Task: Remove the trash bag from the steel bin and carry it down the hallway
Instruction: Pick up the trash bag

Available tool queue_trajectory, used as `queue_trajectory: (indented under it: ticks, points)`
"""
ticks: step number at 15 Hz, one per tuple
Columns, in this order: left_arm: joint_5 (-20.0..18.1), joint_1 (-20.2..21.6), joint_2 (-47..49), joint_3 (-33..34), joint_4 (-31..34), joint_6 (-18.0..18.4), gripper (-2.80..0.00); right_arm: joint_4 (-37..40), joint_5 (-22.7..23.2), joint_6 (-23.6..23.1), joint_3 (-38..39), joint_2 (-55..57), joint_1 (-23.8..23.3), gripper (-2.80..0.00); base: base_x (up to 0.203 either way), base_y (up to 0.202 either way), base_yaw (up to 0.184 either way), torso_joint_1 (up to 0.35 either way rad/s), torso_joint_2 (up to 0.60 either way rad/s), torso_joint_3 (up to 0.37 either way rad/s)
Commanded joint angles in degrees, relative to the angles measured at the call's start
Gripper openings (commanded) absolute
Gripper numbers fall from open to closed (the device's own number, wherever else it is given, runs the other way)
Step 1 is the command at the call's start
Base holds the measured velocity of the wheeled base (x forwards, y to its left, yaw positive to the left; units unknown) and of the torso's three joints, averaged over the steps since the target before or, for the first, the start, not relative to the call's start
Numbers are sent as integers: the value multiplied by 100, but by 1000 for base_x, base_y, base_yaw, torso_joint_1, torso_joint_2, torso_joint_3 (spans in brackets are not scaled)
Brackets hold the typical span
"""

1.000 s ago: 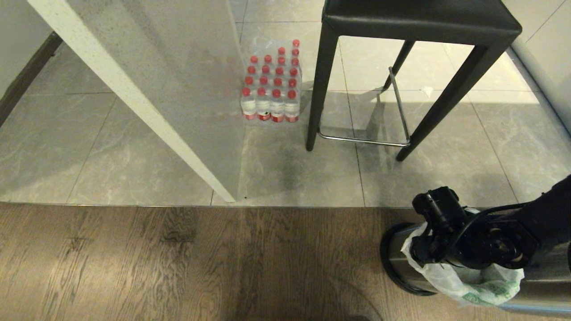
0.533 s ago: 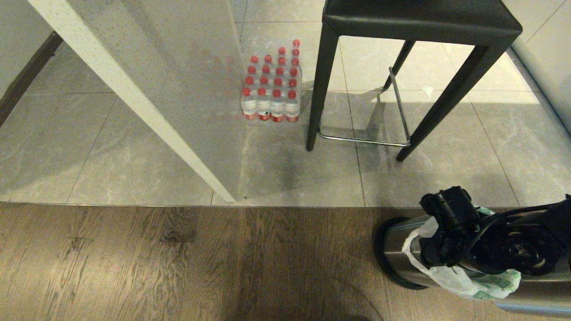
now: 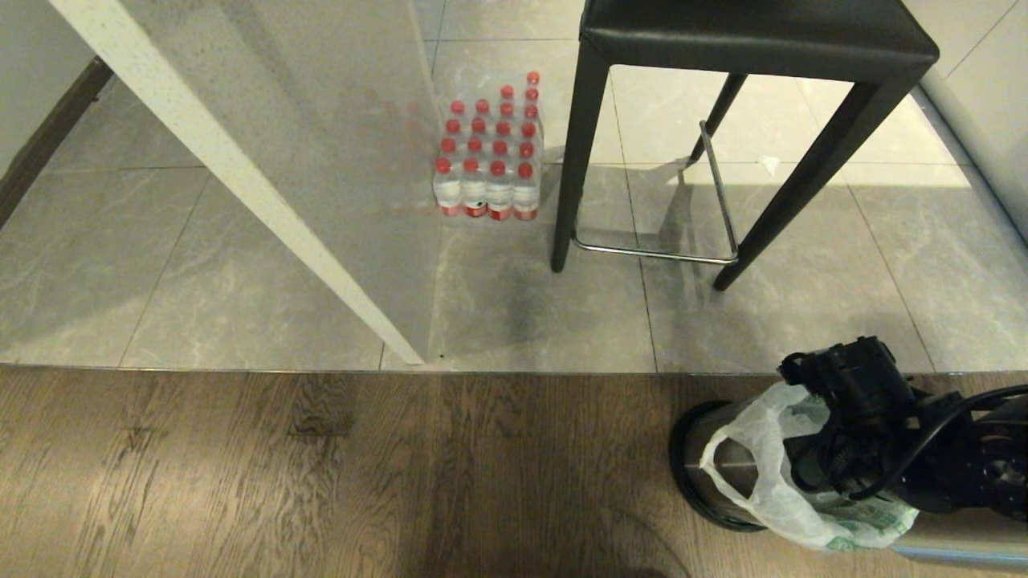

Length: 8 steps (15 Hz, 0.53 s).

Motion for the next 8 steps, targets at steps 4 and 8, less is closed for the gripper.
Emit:
queue_trajectory:
  ticks: [4,8]
  points:
    - [0,0,-2,0,0,-2,-280,65,-151,23,-84,-237,3,-280,0,0,0,0,0,0]
    - [0,0,-2,0,0,-2,-280,142,-174,33,84,-213,215,-280,0,0,0,0,0,0]
